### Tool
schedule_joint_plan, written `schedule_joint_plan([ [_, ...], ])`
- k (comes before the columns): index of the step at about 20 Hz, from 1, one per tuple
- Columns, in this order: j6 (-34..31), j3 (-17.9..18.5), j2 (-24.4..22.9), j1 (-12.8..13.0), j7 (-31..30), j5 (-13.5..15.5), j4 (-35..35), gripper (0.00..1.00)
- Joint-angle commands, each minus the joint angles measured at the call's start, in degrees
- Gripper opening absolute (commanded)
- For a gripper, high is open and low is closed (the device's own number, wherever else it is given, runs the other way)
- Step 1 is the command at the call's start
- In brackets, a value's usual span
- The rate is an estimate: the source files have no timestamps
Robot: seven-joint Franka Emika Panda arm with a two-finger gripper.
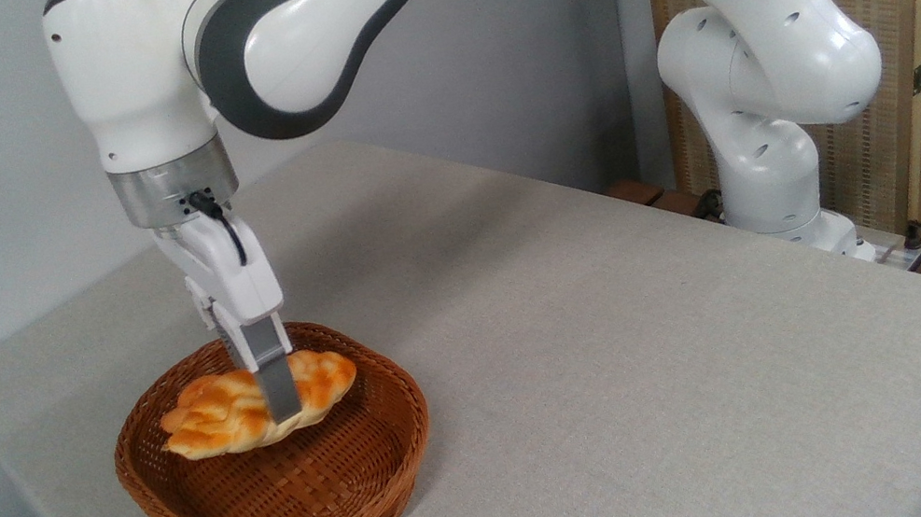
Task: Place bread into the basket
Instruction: 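Lift the braided loaf and carry it over the wicker basket, then lower the loaf into the basket beside the bun and open the gripper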
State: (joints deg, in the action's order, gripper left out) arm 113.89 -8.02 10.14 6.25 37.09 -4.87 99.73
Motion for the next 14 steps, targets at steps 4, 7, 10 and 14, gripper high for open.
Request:
schedule_joint_plan([
  [4, 2.5, 0.0, 1.2, 0.3, -0.3, -1.1, -0.6, 1.00],
  [7, 2.5, 0.0, 1.2, 0.3, -0.3, -1.1, -0.7, 1.00],
  [10, 3.4, 0.0, 0.7, 0.2, -1.6, 0.4, -0.9, 1.00],
  [14, 2.6, 0.7, -2.9, -0.9, -3.5, 6.0, -1.0, 1.00],
])
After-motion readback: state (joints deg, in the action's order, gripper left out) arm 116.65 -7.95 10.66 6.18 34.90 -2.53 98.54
